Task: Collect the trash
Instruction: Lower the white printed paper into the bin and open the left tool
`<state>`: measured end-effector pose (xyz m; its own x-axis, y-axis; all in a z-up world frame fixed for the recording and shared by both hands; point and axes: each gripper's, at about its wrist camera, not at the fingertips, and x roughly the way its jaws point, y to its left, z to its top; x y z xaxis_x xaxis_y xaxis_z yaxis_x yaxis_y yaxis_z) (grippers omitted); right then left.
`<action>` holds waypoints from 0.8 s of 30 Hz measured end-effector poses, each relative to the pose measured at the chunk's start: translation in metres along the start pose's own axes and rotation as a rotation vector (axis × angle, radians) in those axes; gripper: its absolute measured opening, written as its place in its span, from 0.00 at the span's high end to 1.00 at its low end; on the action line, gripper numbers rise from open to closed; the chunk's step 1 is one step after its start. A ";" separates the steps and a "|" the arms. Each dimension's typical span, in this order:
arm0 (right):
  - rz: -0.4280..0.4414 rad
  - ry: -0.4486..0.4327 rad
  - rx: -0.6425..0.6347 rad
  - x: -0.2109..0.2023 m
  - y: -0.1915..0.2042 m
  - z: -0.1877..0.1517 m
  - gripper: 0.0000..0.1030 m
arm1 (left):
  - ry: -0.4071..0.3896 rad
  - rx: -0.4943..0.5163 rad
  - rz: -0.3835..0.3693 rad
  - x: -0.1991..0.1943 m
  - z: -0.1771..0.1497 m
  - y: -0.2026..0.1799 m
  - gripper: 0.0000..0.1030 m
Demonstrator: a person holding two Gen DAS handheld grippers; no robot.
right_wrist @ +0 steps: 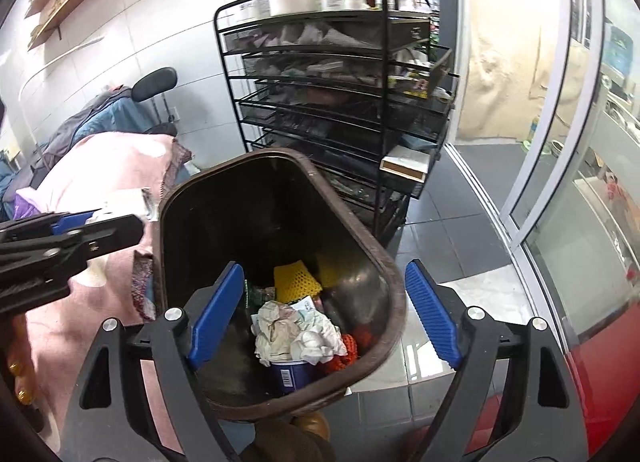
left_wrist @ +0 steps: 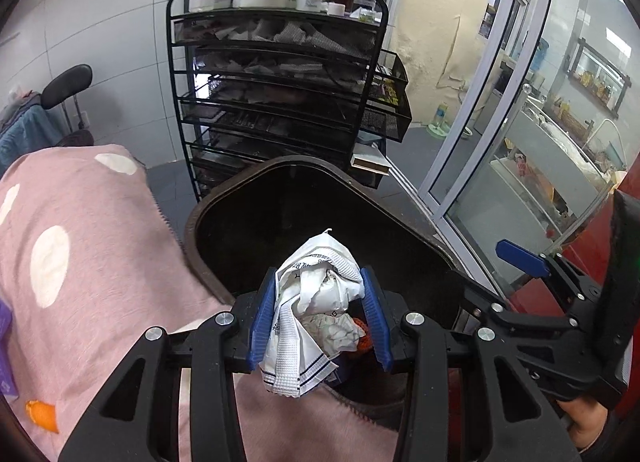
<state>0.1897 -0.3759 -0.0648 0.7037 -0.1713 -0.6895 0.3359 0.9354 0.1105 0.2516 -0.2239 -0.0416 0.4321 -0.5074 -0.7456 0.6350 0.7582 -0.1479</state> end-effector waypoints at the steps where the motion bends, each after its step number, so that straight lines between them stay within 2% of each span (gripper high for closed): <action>1: -0.004 -0.001 0.004 -0.001 -0.003 0.000 0.20 | 0.008 0.000 -0.008 0.004 0.001 -0.001 0.59; 6: -0.026 -0.003 0.027 -0.003 -0.017 -0.001 0.19 | 0.034 0.012 -0.016 0.024 0.009 -0.007 0.57; 8: -0.033 -0.001 0.031 -0.003 -0.020 -0.001 0.19 | 0.043 0.014 -0.023 0.029 0.011 -0.009 0.49; 10: -0.041 0.002 0.035 -0.002 -0.023 -0.001 0.19 | 0.051 0.012 -0.038 0.034 0.014 -0.010 0.34; 15: -0.063 0.009 0.039 -0.004 -0.028 -0.003 0.17 | 0.035 0.017 -0.060 0.037 0.018 -0.013 0.17; 24: -0.077 -0.006 0.022 -0.016 -0.022 -0.005 0.12 | -0.017 0.029 -0.066 0.015 0.014 -0.013 0.10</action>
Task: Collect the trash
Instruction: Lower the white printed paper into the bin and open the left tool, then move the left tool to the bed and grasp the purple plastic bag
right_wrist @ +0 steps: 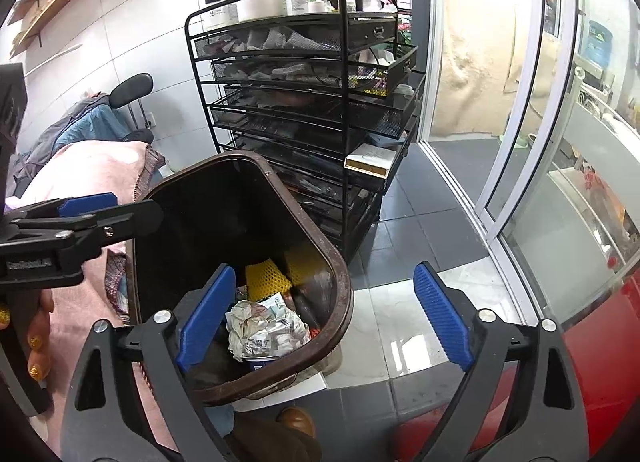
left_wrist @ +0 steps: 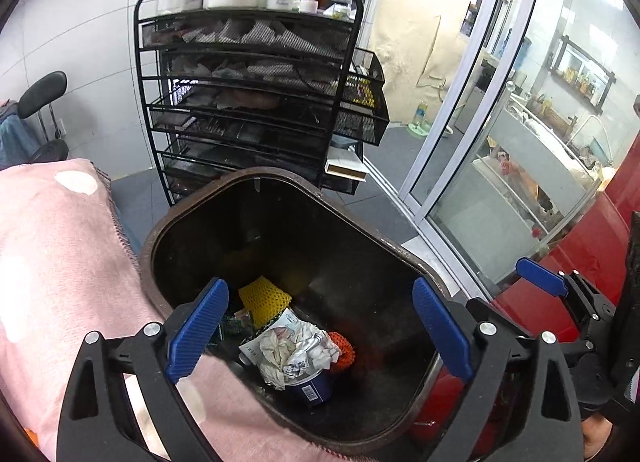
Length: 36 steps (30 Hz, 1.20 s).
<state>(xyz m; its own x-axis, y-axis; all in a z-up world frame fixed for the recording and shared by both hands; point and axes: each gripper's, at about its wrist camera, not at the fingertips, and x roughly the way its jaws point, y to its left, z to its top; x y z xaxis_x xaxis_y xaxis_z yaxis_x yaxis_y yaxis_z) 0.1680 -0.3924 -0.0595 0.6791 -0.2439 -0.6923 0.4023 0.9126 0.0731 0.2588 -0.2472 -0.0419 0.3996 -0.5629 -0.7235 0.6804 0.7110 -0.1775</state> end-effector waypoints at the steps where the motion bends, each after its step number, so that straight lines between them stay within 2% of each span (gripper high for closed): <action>1: 0.002 -0.001 -0.002 -0.001 0.002 0.000 0.12 | -0.006 -0.001 0.005 -0.004 -0.002 0.001 0.09; 6: 0.018 -0.003 -0.028 -0.005 0.016 -0.003 0.12 | -0.045 -0.003 0.046 -0.031 -0.013 0.010 0.09; 10: 0.055 -0.011 -0.078 -0.010 0.037 -0.002 0.10 | -0.084 -0.047 0.065 -0.059 -0.027 0.027 0.08; 14: 0.162 -0.001 -0.143 -0.012 0.068 0.001 0.09 | -0.117 -0.076 0.127 -0.089 -0.045 0.048 0.07; 18: 0.323 0.040 -0.196 -0.011 0.108 0.003 0.09 | -0.141 -0.121 0.194 -0.117 -0.066 0.073 0.07; 22: 0.445 0.084 -0.242 -0.012 0.146 0.003 0.09 | -0.152 -0.156 0.301 -0.142 -0.090 0.101 0.06; 32: 0.598 0.145 -0.421 -0.024 0.236 -0.011 0.09 | -0.138 -0.271 0.483 -0.185 -0.132 0.177 0.07; 36: 0.634 0.171 -0.478 -0.027 0.265 -0.016 0.09 | -0.109 -0.298 0.534 -0.190 -0.141 0.204 0.11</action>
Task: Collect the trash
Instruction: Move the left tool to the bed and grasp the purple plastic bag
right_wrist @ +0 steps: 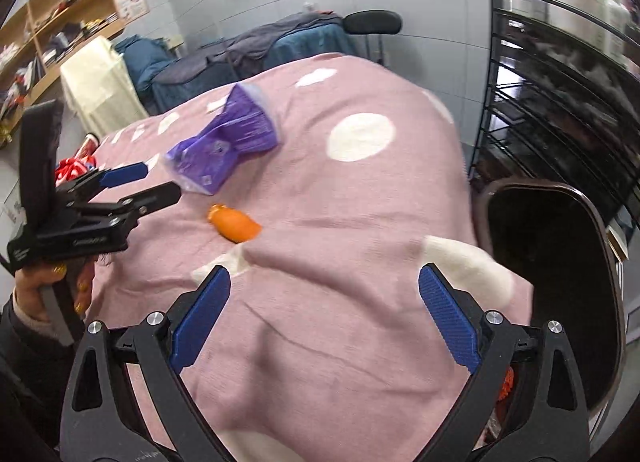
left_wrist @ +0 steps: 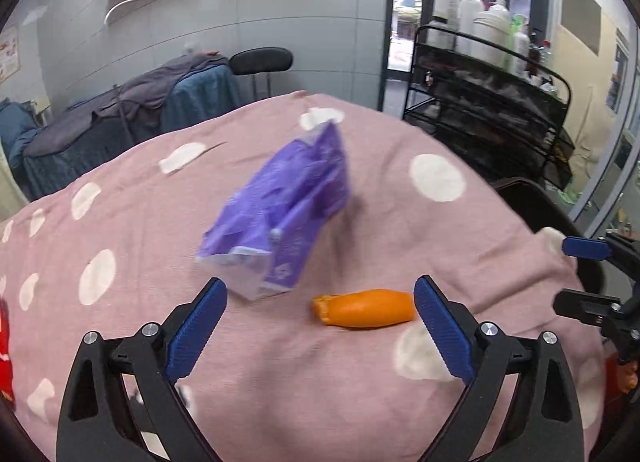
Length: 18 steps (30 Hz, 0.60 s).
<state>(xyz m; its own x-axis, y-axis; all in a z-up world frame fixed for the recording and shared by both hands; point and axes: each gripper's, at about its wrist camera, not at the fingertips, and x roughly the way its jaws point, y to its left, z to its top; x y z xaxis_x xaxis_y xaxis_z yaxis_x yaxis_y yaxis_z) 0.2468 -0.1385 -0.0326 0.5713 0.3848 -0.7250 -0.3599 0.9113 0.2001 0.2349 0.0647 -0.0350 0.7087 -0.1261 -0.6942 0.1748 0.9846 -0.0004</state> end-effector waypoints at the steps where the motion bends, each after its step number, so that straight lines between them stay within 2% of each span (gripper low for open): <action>1: 0.005 0.007 -0.014 0.003 0.006 0.002 0.09 | 0.011 0.005 0.015 0.005 0.001 0.005 0.13; 6: 0.027 0.029 -0.067 0.014 0.029 0.011 0.09 | 0.052 0.045 0.052 0.020 0.006 0.019 0.22; 11: 0.032 0.052 -0.096 0.024 0.035 0.018 0.09 | 0.099 0.077 0.069 0.043 0.012 0.024 0.30; 14: 0.038 0.068 -0.111 0.028 0.039 0.021 0.09 | 0.123 0.080 0.066 0.052 0.014 0.026 0.44; 15: 0.038 0.072 -0.116 0.030 0.041 0.022 0.09 | 0.128 0.076 0.059 0.053 0.013 0.027 0.52; 18: 0.041 0.093 -0.136 0.038 0.047 0.024 0.09 | 0.124 0.060 0.051 0.053 0.012 0.029 0.59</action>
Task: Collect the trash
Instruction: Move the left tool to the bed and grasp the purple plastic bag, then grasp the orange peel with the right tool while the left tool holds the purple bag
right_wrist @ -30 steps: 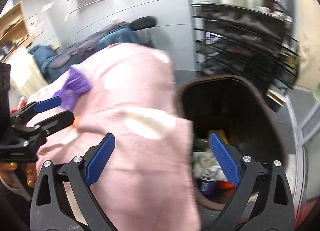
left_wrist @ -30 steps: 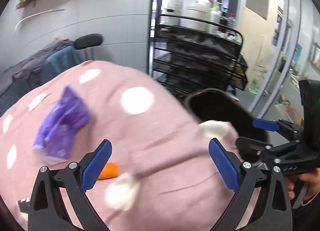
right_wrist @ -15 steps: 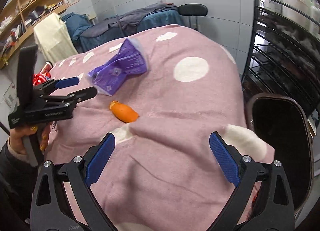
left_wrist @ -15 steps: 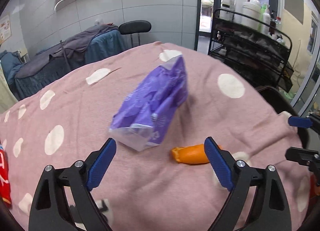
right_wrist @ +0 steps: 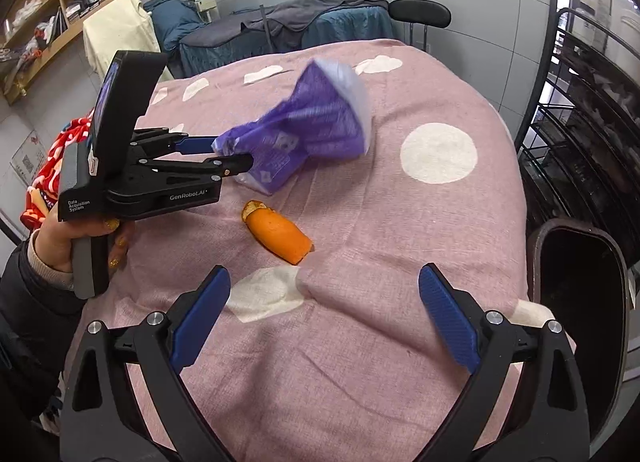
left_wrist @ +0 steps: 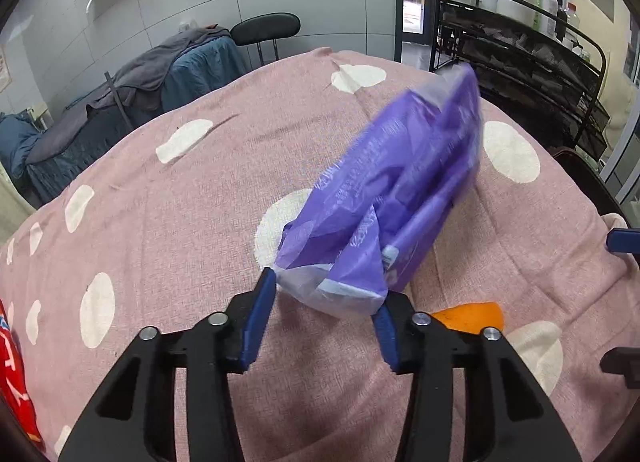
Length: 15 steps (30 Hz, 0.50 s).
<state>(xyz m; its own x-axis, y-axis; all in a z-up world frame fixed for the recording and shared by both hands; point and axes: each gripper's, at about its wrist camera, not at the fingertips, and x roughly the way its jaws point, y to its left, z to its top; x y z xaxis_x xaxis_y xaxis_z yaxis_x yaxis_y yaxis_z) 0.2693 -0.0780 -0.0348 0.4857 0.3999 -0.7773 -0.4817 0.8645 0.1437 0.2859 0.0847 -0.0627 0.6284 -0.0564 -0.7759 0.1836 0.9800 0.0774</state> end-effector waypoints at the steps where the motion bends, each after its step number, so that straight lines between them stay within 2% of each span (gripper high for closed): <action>1: 0.000 0.005 -0.007 0.001 0.001 0.001 0.09 | -0.005 -0.003 -0.002 -0.002 -0.001 0.001 0.63; 4: -0.001 0.021 -0.037 0.007 0.006 0.007 0.09 | -0.031 -0.034 -0.015 -0.010 -0.002 0.004 0.69; 9: -0.001 0.040 -0.094 0.018 0.018 0.020 0.09 | -0.099 -0.110 0.001 -0.036 -0.005 0.016 0.69; 15: 0.001 0.116 -0.184 0.045 0.034 0.032 0.09 | -0.146 -0.171 -0.001 -0.056 -0.012 0.024 0.69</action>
<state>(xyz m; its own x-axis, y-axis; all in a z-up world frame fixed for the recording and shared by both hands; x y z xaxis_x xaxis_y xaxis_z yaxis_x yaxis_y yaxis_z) 0.2982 -0.0204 -0.0452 0.4029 0.3540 -0.8440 -0.6124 0.7896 0.0389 0.2460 0.1140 -0.0246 0.7331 -0.0725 -0.6762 0.0612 0.9973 -0.0405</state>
